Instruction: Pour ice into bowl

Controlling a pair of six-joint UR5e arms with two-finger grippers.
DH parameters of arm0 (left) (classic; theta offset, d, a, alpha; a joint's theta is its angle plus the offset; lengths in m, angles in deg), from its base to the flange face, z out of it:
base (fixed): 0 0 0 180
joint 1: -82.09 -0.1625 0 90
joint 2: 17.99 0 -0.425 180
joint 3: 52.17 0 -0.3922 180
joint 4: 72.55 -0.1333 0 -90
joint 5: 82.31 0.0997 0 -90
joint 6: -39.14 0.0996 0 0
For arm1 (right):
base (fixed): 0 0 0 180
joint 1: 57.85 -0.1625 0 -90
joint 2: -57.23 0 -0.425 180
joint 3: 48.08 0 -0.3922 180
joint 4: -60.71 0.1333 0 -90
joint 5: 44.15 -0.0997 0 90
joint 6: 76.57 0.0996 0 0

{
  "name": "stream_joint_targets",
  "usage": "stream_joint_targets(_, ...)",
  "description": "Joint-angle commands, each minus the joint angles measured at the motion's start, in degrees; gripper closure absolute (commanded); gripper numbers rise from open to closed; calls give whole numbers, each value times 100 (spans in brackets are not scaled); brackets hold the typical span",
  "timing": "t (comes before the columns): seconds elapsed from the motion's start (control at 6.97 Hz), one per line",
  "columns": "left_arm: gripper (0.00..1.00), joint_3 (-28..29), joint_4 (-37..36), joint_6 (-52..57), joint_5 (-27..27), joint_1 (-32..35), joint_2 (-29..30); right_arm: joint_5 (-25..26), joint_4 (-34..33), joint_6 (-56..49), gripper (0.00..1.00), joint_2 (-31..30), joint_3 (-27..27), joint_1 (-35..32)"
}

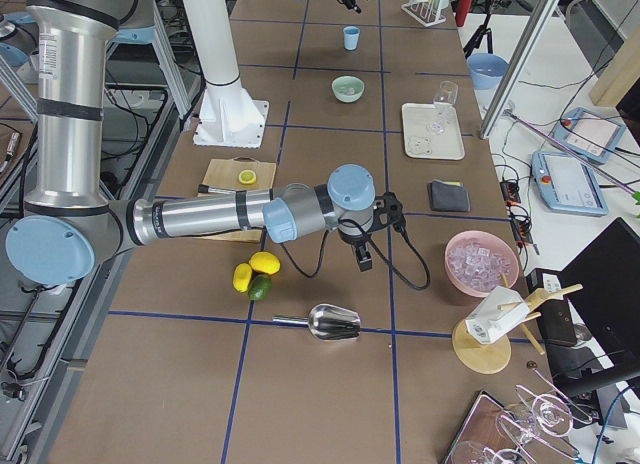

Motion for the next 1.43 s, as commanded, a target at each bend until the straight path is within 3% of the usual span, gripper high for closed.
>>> stream_joint_targets(0.0, 0, -153, -1730, 2139, -1673, 1686, 283, -4, 12, 1115, 0, 456, -371, 682)
stream_joint_targets(0.29, 0, -496, -4459, 3584, -1784, 2367, 826, 440, 12, 2586, 0, 965, -730, 1533)
stream_joint_targets(0.43, 0, -445, -6231, 3555, -1801, 2692, 1431, 888, 12, 3169, 0, 1055, -906, 2077)
stream_joint_targets(0.57, 0, -392, -7041, 3537, -1888, 2808, 1498, 1179, 12, 3540, 0, 1143, -1039, 2474)
stream_joint_targets(0.72, 0, -209, -7484, 3519, -2229, 2826, 1438, 1356, 3, 4127, 0, 1501, -1057, 2895)
stream_joint_targets(0.86, 0, -163, -8376, 3519, -3302, 2835, 1472, 1819, -6, 4794, 0, 1870, -1057, 3474)
stream_joint_targets(1.0, 0, -232, -8463, 3554, -3966, 3097, 1376, 2363, -67, 5288, 0, 2230, -1031, 4089)
stream_joint_targets(1.29, 0, -233, -8455, 3546, -3929, 3319, 1401, 3497, -565, 6090, 0, 3500, -438, 5189)
